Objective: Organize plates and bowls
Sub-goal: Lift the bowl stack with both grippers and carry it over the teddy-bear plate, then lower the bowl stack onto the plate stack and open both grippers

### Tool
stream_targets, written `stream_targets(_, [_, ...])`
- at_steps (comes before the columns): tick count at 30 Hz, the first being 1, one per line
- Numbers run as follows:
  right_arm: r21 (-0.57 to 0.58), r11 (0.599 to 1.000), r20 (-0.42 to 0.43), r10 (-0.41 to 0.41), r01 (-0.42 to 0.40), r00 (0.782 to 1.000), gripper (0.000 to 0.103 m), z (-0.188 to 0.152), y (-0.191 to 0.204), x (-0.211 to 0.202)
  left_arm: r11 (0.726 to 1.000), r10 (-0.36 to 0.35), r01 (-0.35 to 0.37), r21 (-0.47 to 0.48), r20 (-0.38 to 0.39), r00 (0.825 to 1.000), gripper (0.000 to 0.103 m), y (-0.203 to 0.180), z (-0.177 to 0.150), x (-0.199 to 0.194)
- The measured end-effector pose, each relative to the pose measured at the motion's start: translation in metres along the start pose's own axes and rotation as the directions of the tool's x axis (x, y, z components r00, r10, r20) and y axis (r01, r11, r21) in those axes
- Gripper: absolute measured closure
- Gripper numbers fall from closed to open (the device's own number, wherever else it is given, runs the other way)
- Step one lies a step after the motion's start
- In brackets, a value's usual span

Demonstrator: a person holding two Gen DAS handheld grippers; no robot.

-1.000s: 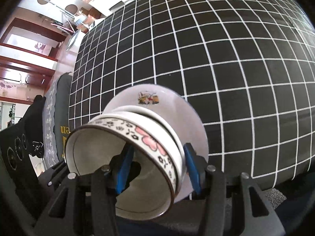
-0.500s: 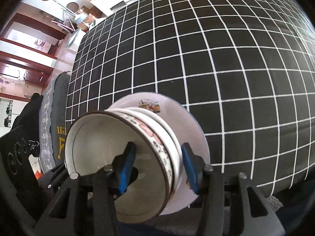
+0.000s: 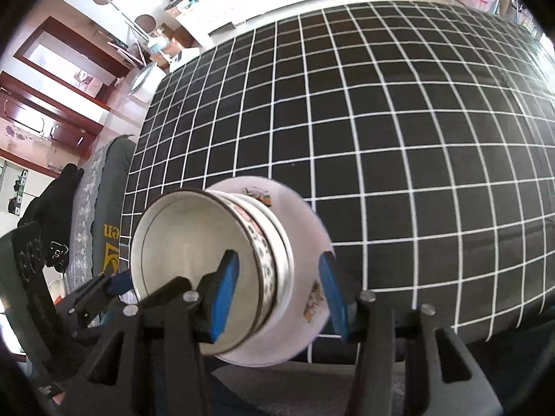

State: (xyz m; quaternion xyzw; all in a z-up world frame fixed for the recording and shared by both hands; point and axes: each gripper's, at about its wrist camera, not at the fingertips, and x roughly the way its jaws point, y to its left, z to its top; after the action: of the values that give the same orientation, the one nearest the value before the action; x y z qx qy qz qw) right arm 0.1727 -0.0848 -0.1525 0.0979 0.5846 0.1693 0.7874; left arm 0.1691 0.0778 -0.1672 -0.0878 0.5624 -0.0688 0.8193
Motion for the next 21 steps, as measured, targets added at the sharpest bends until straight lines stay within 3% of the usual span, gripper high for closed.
stream_targets(12, [-0.084,0.996,0.144,-0.026,0.038,0.989,0.05,-0.018,0.007,-0.049,0.998,0.05,-0.055,0.026,0.182,0.982,0.044,-0.017,-0.001,-0.054])
stream_targets(19, [-0.135,0.989,0.219,-0.037,0.068,0.975,0.05,-0.034,0.011,-0.072,0.983,0.105,-0.144,0.111,0.302,0.948,0.044,-0.054,-0.023,-0.084])
stream_targets(21, [-0.152,0.985,0.242,-0.037,0.076,0.97,0.05,-0.041,0.012,-0.079,0.977,0.108,-0.164,0.138,0.345,0.932,0.036,-0.066,-0.033,-0.093])
